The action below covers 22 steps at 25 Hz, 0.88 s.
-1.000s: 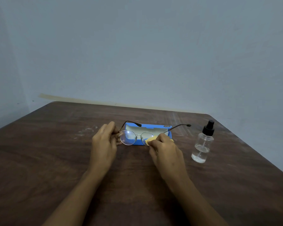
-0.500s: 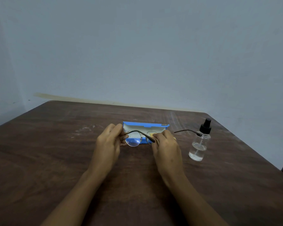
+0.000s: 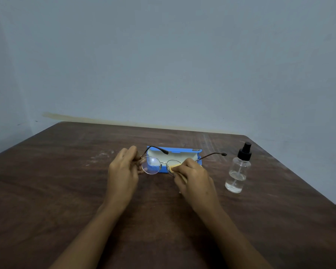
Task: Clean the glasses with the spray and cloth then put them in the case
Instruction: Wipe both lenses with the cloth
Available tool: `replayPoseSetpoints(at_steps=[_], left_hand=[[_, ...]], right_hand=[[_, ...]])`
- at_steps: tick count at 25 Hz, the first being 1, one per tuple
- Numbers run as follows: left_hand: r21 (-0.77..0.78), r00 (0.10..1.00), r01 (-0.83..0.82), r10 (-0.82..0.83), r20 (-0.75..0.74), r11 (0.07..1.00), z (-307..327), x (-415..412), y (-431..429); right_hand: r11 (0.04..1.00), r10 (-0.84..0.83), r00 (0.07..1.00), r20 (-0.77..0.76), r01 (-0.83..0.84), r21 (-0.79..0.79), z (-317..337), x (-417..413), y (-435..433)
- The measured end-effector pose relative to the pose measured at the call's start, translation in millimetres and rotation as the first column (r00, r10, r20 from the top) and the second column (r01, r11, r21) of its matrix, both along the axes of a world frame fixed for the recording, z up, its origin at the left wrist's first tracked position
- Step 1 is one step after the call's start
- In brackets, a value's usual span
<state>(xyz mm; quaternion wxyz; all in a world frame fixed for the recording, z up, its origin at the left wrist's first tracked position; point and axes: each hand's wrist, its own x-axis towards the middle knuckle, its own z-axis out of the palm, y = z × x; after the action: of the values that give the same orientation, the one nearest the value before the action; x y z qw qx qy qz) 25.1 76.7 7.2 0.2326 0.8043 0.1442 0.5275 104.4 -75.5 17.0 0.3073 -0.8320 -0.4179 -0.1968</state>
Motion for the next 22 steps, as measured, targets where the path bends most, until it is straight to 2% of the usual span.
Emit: replayPoseSetpoints(at_steps=[7, 13, 19, 22], left_hand=[[-0.064, 1.0, -0.021, 0.021, 0.002, 0.998, -0.1, 0.9, 3.3], [-0.075, 0.998, 0.045, -0.042, 0.042, 0.996, 10.3, -5.2, -9.4], [0.032, 0.995, 0.102, -0.102, 0.016, 0.994, 1.5, -3.5, -8.4], [-0.001, 0.997, 0.075, -0.075, 0.022, 0.997, 1.5, -2.9, -4.8]], right_hand=[[0.999, -0.007, 0.999, 0.043, 0.008, -0.036, 1.5, 0.2, -2.5], [0.978, -0.138, 0.99, 0.028, 0.141, -0.151, 6.2, 2.3, -7.0], [0.986, -0.141, 0.989, -0.053, 0.135, -0.096, 0.8, 0.9, -1.9], [0.994, -0.103, 0.99, -0.098, 0.101, -0.029, 0.8, -0.3, -1.2]])
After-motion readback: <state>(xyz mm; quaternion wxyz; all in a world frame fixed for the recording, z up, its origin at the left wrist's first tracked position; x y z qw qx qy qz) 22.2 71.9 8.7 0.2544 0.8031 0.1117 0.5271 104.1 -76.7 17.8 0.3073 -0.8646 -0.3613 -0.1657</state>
